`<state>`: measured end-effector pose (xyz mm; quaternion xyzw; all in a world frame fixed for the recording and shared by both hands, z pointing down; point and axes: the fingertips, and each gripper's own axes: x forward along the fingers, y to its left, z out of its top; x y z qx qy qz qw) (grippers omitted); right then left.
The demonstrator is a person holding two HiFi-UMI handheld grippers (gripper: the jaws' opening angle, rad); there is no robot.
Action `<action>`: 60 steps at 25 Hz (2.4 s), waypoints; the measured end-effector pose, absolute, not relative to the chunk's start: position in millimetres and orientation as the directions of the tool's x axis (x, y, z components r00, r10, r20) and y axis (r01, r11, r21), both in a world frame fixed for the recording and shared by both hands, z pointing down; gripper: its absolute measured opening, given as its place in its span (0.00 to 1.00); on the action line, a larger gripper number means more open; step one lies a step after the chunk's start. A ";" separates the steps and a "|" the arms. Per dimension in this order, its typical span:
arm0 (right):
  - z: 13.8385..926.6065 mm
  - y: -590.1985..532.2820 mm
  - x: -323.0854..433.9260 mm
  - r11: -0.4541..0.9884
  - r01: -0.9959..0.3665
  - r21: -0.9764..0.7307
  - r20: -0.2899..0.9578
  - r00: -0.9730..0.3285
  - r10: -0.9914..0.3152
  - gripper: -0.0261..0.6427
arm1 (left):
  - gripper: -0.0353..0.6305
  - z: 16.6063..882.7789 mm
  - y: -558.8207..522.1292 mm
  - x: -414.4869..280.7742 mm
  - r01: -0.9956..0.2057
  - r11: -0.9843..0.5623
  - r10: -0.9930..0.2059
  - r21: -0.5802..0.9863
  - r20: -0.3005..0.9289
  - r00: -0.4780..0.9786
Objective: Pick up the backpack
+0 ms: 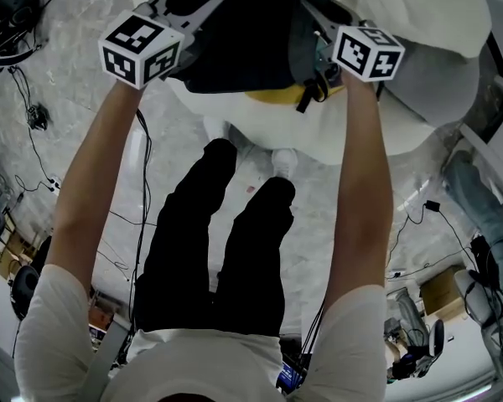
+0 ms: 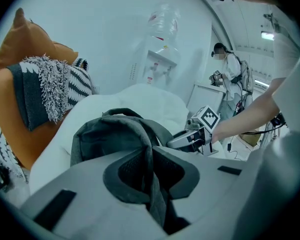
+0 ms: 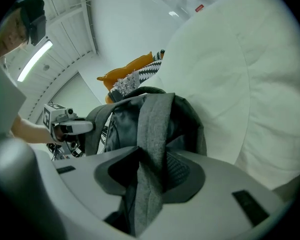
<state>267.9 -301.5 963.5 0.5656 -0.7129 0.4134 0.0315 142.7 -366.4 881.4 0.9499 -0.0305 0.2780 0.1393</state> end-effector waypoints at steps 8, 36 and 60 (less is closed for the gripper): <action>940.6 -297.0 260.5 0.046 -0.826 -0.562 0.494 -0.380 -0.782 0.13 | 0.10 869.0 -363.6 140.3 -0.152 -0.952 0.017 0.267 0.540 0.842; 824.8 -256.0 233.9 0.121 -0.822 -0.557 0.464 -0.429 -0.775 0.10 | 0.10 789.8 -320.6 107.7 -0.221 -0.937 -0.044 0.269 0.540 0.841; 762.9 -169.9 196.2 0.188 -0.788 -0.587 0.473 -0.522 -0.710 0.10 | 0.10 742.3 -229.3 54.5 -0.366 -0.892 -0.146 0.264 0.598 0.788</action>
